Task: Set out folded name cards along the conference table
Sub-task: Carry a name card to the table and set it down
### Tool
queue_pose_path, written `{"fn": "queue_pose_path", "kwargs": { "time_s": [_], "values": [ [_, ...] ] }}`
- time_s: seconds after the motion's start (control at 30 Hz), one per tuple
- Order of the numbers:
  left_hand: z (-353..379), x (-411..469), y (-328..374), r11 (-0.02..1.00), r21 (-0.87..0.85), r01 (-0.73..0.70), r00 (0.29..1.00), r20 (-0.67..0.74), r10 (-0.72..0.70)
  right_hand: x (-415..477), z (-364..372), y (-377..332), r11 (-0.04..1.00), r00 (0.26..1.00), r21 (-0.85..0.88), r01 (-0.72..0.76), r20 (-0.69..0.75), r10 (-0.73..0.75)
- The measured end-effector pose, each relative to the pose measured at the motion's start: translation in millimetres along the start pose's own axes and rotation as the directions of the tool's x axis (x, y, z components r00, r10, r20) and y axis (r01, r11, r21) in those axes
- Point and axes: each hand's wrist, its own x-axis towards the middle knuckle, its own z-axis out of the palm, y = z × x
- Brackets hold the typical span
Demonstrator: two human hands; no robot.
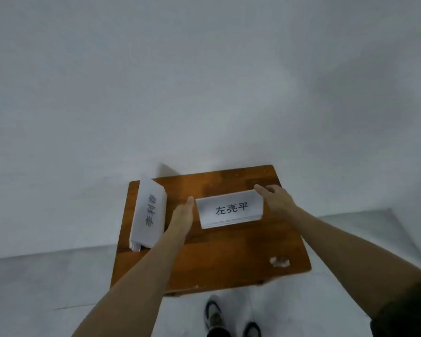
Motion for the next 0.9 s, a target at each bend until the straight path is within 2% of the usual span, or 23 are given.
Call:
{"fn": "queue_pose_path", "kwargs": {
  "time_s": [0.13, 0.33, 0.5, 0.67, 0.73, 0.9],
  "values": [
    [7.1, 32.4, 1.3, 0.992, -0.102, 0.077, 0.996, 0.055, -0.072, 20.4, 13.6, -5.8, 0.996, 0.995, 0.063, -0.065, 0.079, 0.060],
    [22.8, 53.5, -0.2, 0.969, -0.164, 0.184, 0.969, 0.198, -0.150, 35.1, 31.0, -11.6, 0.980, 0.990, 0.145, -0.135, 0.063, 0.127],
    [37.2, 61.8, 6.8, 0.979, -0.124, 0.161, 0.984, 0.099, -0.149, 43.7, 33.0, -11.1, 0.976, 0.987, 0.147, -0.160, 0.030, 0.157],
    [34.3, 54.5, 16.2, 0.957, -0.201, 0.207, 0.975, 0.118, -0.186, 45.8, 31.5, -12.3, 0.974, 0.982, 0.125, -0.189, 0.035, 0.186],
    [30.1, 47.5, 17.1, 0.952, -0.226, 0.208, 0.975, 0.130, -0.182, 45.3, 28.8, -15.2, 0.983, 0.988, 0.102, -0.155, 0.035, 0.152],
    [22.0, 21.6, 20.7, 0.927, -0.316, 0.201, 0.980, 0.053, -0.194, 42.3, 19.6, -35.3, 0.999, 0.997, 0.042, -0.034, 0.071, 0.030]
  ]
}}
